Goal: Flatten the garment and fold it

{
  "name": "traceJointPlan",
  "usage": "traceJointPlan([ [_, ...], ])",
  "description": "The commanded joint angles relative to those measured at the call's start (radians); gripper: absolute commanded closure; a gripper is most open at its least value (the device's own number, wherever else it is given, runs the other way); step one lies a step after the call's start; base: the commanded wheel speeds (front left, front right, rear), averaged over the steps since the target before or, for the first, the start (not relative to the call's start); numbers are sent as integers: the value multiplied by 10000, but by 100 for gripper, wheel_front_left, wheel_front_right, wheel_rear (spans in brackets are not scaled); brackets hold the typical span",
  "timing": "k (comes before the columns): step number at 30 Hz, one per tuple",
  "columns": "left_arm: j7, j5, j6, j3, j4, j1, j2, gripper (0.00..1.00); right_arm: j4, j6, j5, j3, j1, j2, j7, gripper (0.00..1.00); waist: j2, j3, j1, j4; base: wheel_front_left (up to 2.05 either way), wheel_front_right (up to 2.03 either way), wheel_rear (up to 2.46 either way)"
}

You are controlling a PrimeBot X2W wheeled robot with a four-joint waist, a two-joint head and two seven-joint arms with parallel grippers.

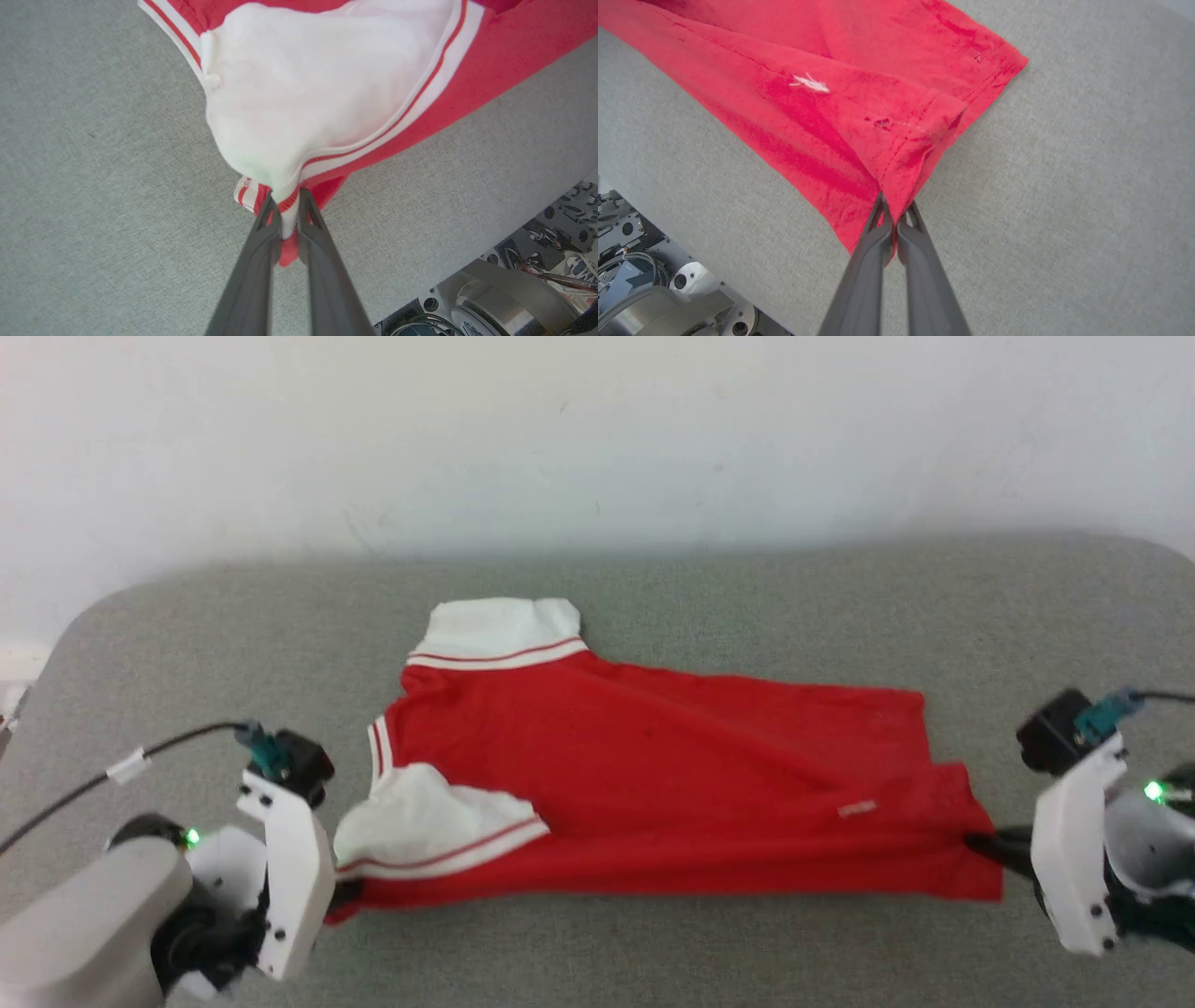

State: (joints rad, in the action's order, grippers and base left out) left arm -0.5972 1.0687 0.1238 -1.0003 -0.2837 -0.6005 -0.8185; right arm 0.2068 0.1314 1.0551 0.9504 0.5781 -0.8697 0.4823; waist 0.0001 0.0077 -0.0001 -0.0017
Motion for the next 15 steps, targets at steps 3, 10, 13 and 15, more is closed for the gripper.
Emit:
traceJointPlan([
  [3,100,186,-148,-106,656,651,-334,100,-428,-7,184,18,-725,-560,-30,100,-1,-279,1,71,0,0,0],
  [10,272,303,-553,-338,1536,1546,-580,100,-842,-7,216,-47,-1700,-1052,14,100,-1,-364,1,75,0,0,0],
  [13,404,193,-722,-413,1410,1675,-445,100,-619,-7,60,-97,-1991,-938,41,100,-1,-272,1,55,0,0,0],
  [15,487,148,-782,-453,1135,1681,-208,100,-325,-7,-93,-97,-2130,-726,86,100,-1,-205,1,44,0,0,0],
])
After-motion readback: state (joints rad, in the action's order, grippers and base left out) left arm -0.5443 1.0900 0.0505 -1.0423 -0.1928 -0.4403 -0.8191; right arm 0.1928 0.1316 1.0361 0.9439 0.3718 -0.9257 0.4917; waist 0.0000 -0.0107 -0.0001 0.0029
